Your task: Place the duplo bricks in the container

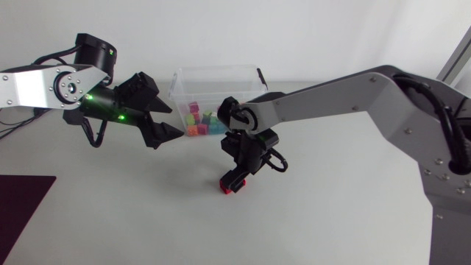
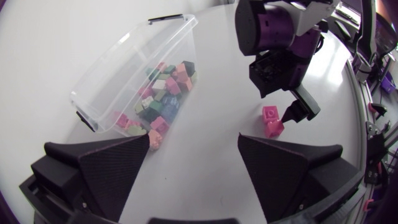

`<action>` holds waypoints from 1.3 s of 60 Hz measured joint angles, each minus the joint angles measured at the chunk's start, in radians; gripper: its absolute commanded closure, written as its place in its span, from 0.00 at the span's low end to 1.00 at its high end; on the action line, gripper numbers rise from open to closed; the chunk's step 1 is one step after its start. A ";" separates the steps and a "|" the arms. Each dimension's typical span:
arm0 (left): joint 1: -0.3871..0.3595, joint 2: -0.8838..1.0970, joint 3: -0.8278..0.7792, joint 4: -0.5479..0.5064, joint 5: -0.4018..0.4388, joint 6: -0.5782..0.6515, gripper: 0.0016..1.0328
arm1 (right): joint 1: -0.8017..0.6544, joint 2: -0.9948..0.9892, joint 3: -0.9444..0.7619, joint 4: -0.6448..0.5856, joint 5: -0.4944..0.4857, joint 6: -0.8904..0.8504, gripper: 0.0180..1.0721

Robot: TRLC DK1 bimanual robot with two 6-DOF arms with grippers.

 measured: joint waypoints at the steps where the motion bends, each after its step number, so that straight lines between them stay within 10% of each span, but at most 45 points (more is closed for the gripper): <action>1: 0.000 -0.003 0.000 -0.002 0.000 0.000 0.05 | 0.000 0.004 0.006 -0.003 0.000 0.000 0.08; 18: 0.000 -0.034 -0.013 -0.016 0.000 0.027 0.05 | -0.005 0.047 0.080 -0.037 -0.011 0.024 0.21; 42: -0.056 -0.024 -0.031 -0.074 -0.004 0.033 0.05 | -0.014 0.080 0.105 -0.053 -0.027 0.038 0.77; 78: -0.238 0.124 -0.062 -0.093 -0.114 -0.064 0.05 | -0.156 -0.060 0.050 -0.047 -0.045 0.043 0.78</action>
